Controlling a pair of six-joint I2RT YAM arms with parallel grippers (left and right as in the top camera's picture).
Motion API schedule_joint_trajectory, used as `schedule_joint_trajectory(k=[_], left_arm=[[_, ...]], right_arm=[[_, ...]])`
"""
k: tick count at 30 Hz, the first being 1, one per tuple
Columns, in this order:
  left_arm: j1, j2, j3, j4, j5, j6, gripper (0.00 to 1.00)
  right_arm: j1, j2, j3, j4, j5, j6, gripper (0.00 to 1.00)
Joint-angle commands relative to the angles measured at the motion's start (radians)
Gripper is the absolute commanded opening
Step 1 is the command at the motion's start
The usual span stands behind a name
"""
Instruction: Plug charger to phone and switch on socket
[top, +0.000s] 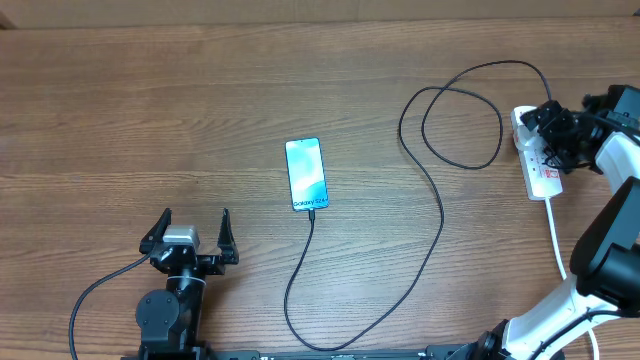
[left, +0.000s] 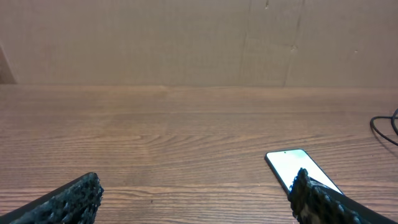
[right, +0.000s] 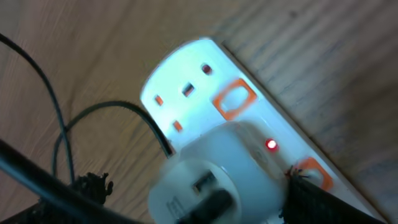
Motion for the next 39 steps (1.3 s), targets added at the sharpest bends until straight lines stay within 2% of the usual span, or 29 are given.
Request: schedule_joint_trajectory(k=[1,8,17,20,21,22,26,39], left_arm=[[0.006,-0.011,-0.004,-0.002,-0.004,0.023,1.0],[0.006,-0.011,-0.004,-0.002,-0.004,0.023,1.0],[0.006,-0.011,-0.004,-0.002,-0.004,0.023,1.0],[0.006,-0.011,-0.004,-0.002,-0.004,0.023,1.0],[0.006,-0.011,-0.004,-0.002,-0.004,0.023,1.0],[0.006,-0.011,-0.004,-0.002,-0.004,0.023,1.0],[0.006,-0.011,-0.004,-0.002,-0.004,0.023,1.0],[0.006,-0.011,-0.004,-0.002,-0.004,0.023,0.99]], right_arm=[[-0.011,-0.05,0.026,-0.068,0.142,0.032,0.94],[-0.011,-0.209,0.124,-0.177,0.158,-0.025,0.95],[0.092,-0.511,0.139,-0.319,0.062,-0.277,0.95],[0.142,-0.597,0.139,-0.347,0.055,-0.293,0.95],[0.157,-0.62,0.139,-0.352,0.055,-0.293,1.0],[0.173,-0.643,0.139,-0.359,0.056,-0.293,1.0],[0.206,-0.693,0.139,-0.365,0.056,-0.293,1.0],[0.206,-0.681,0.139,-0.371,0.056,-0.293,1.0]])
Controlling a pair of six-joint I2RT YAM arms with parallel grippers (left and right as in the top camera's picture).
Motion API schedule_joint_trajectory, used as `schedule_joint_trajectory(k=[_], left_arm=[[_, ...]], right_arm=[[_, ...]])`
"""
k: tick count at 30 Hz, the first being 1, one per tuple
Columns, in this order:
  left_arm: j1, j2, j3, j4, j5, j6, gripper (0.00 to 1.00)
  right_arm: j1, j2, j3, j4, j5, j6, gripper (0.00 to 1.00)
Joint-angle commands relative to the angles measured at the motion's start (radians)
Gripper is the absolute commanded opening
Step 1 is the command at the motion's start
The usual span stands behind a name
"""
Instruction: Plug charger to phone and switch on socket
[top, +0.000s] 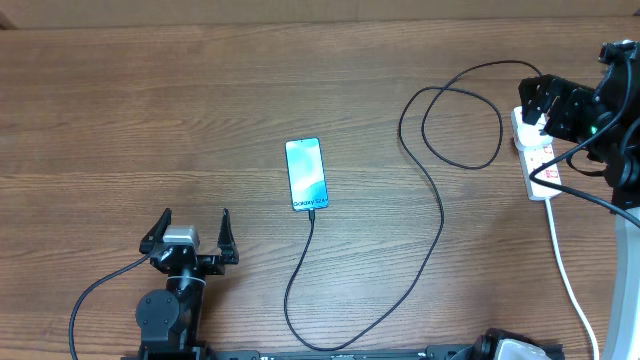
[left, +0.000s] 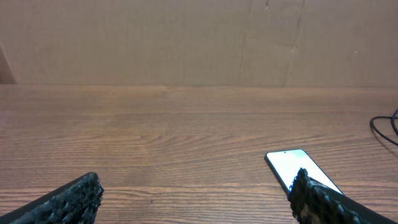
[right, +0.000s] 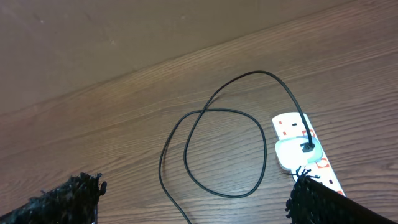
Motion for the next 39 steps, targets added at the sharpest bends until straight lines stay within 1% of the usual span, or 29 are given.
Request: schedule_joint_trajectory(k=[1,4,8,11,13,15,19,21,26,29,32,39], left_arm=[[0.006,-0.011,-0.004,-0.002,-0.004,0.022,1.0],[0.006,-0.011,-0.004,-0.002,-0.004,0.022,0.99],[0.006,-0.011,-0.004,-0.002,-0.004,0.022,1.0],[0.006,-0.011,-0.004,-0.002,-0.004,0.022,1.0],[0.006,-0.011,-0.004,-0.002,-0.004,0.022,1.0],[0.006,-0.011,-0.004,-0.002,-0.004,0.022,1.0],[0.006,-0.011,-0.004,-0.002,-0.004,0.022,1.0],[0.006,-0.011,-0.004,-0.002,-0.004,0.022,1.0],[0.006,-0.011,-0.004,-0.002,-0.005,0.022,1.0],[0.006,-0.011,-0.004,-0.002,-0.004,0.022,1.0],[0.006,-0.011,-0.004,-0.002,-0.004,0.022,1.0],[0.006,-0.011,-0.004,-0.002,-0.005,0.022,1.0]], right_arm=[[0.005,0.003,0.022,-0.012,-0.002,-0.008,1.0],[0.005,0.003,0.021,-0.047,-0.001,-0.008,1.0],[0.006,0.0,0.019,-0.047,-0.005,-0.008,1.0],[0.023,-0.032,-0.016,-0.011,-0.009,-0.008,1.0],[0.049,-0.068,-0.068,0.049,-0.007,-0.009,1.0],[0.093,-0.126,-0.161,0.166,-0.002,-0.013,1.0],[0.177,-0.267,-0.424,0.493,-0.002,-0.016,1.0],[0.201,-0.325,-0.542,0.633,-0.002,-0.016,1.0],[0.228,-0.47,-0.816,0.918,-0.002,-0.016,1.0],[0.234,-0.56,-0.95,1.022,-0.002,-0.016,1.0],[0.234,-0.666,-1.071,1.089,-0.001,-0.017,1.0],[0.234,-0.913,-1.271,1.12,0.005,-0.027,1.0]])
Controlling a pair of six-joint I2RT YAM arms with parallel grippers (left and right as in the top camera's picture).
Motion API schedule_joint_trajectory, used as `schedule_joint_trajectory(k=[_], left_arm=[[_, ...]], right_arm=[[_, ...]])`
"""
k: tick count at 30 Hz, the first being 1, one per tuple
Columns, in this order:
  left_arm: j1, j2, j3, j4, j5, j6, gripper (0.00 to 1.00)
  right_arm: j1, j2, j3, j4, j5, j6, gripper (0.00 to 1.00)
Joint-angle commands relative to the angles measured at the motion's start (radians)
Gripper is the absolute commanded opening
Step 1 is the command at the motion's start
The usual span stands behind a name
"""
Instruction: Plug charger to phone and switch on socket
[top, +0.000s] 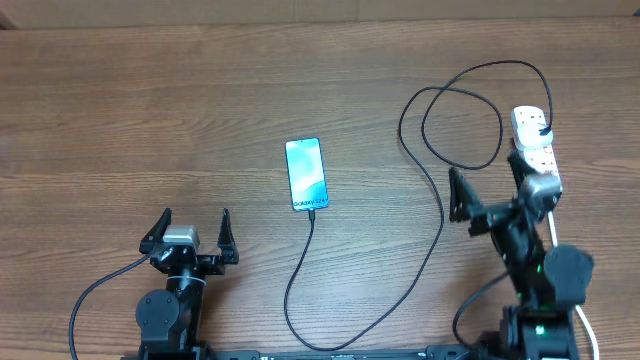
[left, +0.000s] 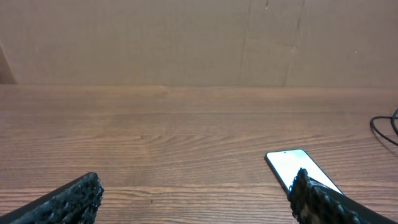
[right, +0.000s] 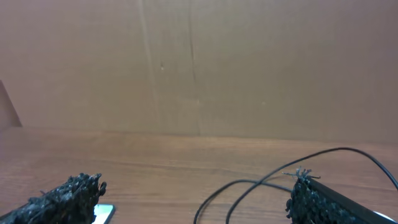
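Note:
The phone (top: 306, 174) lies mid-table with its screen lit and the black charger cable (top: 372, 318) plugged into its near end. That cable loops back to a white adapter in the white power strip (top: 535, 150) at the far right. My left gripper (top: 192, 232) rests open near the front left, the phone (left: 295, 171) just past its right finger. My right gripper (top: 487, 188) stands open at the front right, near the strip, holding nothing. Cable loops (right: 273, 182) show ahead of it.
The wooden table (top: 150, 110) runs wide to the left and back. A brown cardboard wall (left: 186, 37) closes off the far edge. The strip's white lead (top: 553, 228) runs down the right side beside my right arm's base.
My right arm has drawn back from above the power strip to a low pose at the front right, gripper open and facing the far wall. The left arm, phone and cable have not moved.
My right gripper was first down at the power strip, right at the adapter, with a red light showing on the strip. Then it stood higher above the strip. Now it is back at the front right. The phone stayed lit and plugged throughout.

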Motion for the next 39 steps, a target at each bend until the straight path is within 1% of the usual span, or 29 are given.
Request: schedule_joint_trajectory(k=[1,5,8,16,20,25,39], left_arm=[[0.006,-0.011,-0.004,-0.002,-0.004,0.022,1.0],[0.006,-0.011,-0.004,-0.002,-0.004,0.022,1.0],[0.006,-0.011,-0.004,-0.002,-0.004,0.022,0.99],[0.006,-0.011,-0.004,-0.002,-0.004,0.022,1.0],[0.006,-0.011,-0.004,-0.002,-0.004,0.022,1.0],[0.006,-0.011,-0.004,-0.002,-0.005,0.022,1.0],[0.006,-0.011,-0.004,-0.002,-0.004,0.022,1.0]], right_arm=[[0.006,-0.125,-0.086,0.009,0.01,-0.008,1.0],[0.006,-0.235,-0.143,-0.018,0.019,-0.008,1.0],[0.006,-0.33,-0.175,-0.095,0.027,-0.008,1.0],[0.006,-0.463,-0.198,-0.293,0.113,-0.007,1.0],[0.01,-0.462,-0.22,-0.309,0.136,-0.007,1.0],[0.032,-0.462,-0.22,-0.315,0.21,-0.006,1.0],[0.033,-0.46,-0.219,-0.314,0.216,-0.003,1.0]])
